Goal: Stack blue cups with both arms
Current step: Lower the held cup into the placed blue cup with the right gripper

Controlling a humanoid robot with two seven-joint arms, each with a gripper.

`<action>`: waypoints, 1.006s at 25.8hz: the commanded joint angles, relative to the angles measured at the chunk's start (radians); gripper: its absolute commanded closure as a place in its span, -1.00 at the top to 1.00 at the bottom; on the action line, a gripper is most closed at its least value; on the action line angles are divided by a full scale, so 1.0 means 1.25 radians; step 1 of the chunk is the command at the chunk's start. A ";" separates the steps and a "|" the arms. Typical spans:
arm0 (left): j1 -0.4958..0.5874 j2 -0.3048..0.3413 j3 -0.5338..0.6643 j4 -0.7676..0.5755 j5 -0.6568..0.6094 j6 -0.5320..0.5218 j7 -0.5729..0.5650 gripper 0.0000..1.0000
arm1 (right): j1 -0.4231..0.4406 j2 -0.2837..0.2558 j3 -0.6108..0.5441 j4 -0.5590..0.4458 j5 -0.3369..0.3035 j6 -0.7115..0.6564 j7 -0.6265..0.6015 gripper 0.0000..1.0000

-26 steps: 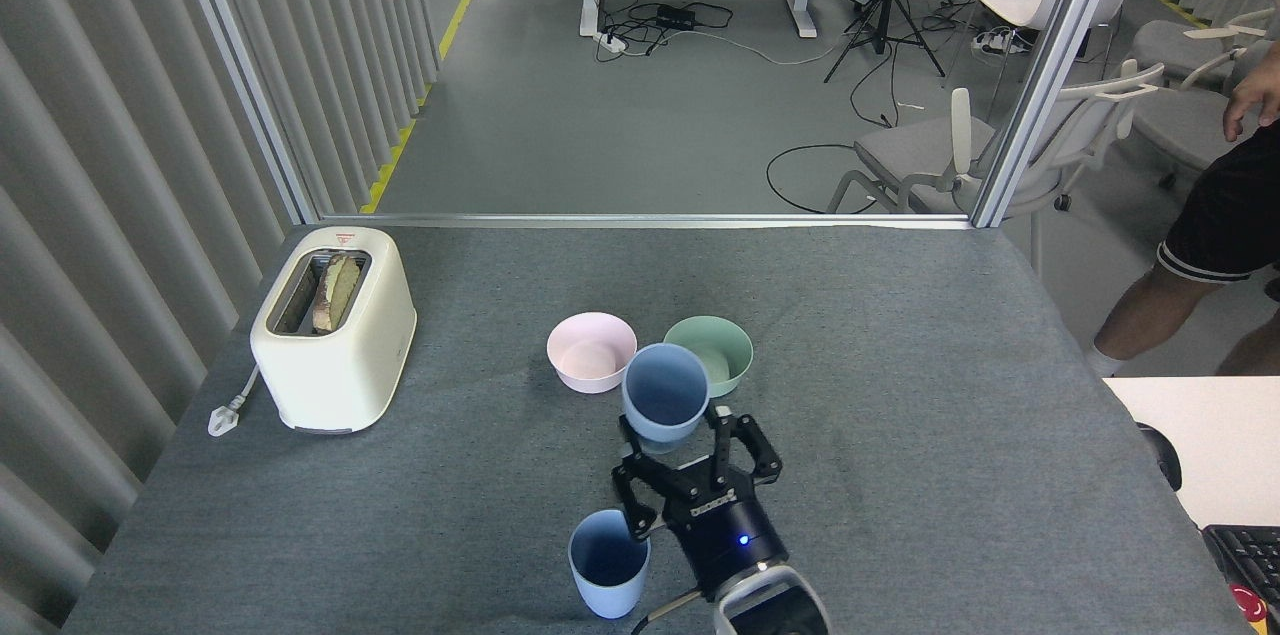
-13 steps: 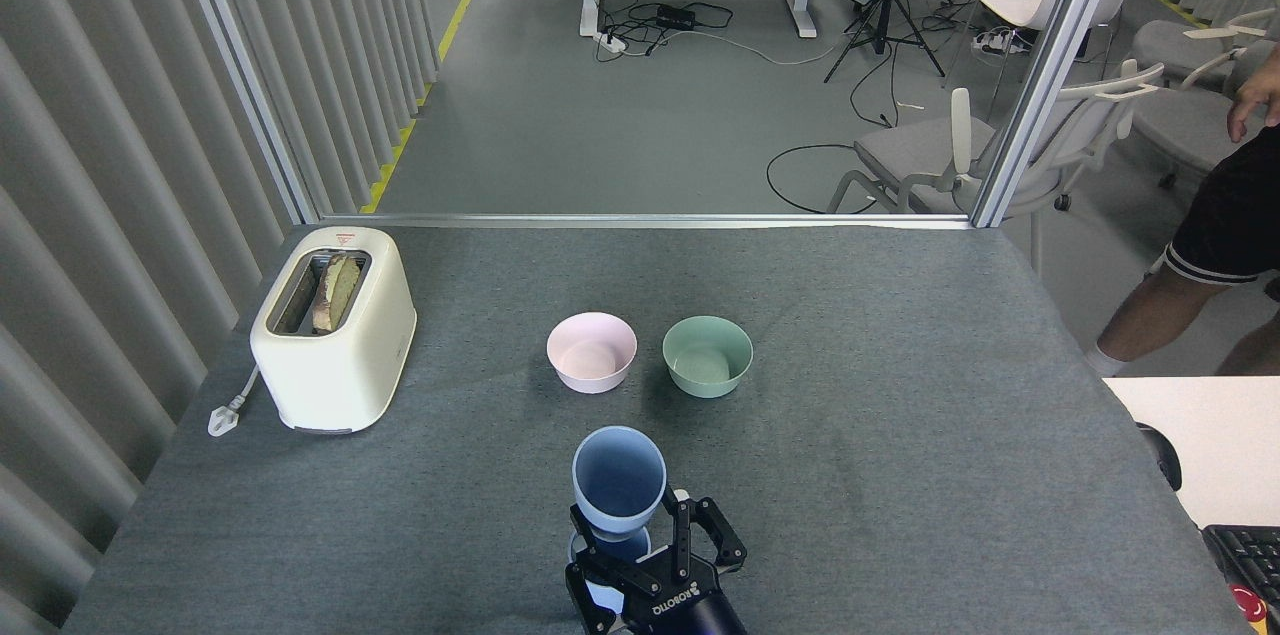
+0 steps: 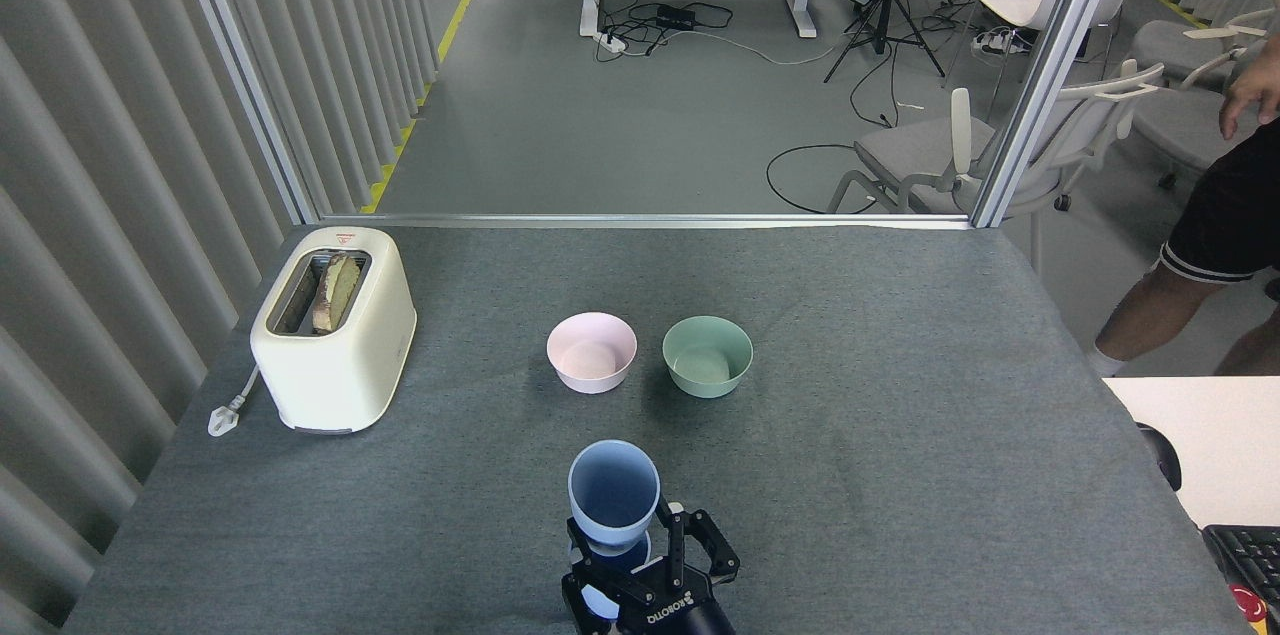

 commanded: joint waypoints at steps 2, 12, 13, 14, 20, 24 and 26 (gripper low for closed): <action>0.000 0.000 0.001 0.002 0.000 0.000 0.000 1.00 | 0.000 0.000 0.001 0.009 0.001 0.000 0.008 0.23; -0.002 0.000 0.000 0.005 0.000 0.000 0.000 1.00 | 0.014 -0.002 0.002 0.009 0.001 -0.002 0.008 0.27; -0.002 0.000 0.000 0.005 0.000 0.000 0.002 1.00 | 0.014 -0.002 0.001 0.009 0.001 0.000 0.006 0.28; -0.002 0.000 0.000 0.005 0.000 0.000 0.000 1.00 | 0.014 -0.002 0.001 0.009 0.001 0.000 0.006 0.28; -0.003 -0.001 0.000 0.006 0.000 0.000 0.000 1.00 | 0.016 0.012 -0.001 0.015 -0.001 0.000 0.008 0.75; -0.004 0.000 0.000 0.008 0.000 0.000 0.000 1.00 | 0.016 0.015 -0.003 0.016 -0.004 -0.002 0.003 0.98; -0.004 0.000 0.000 0.015 0.000 0.000 0.000 1.00 | 0.015 0.017 -0.006 0.015 -0.006 0.000 0.000 1.00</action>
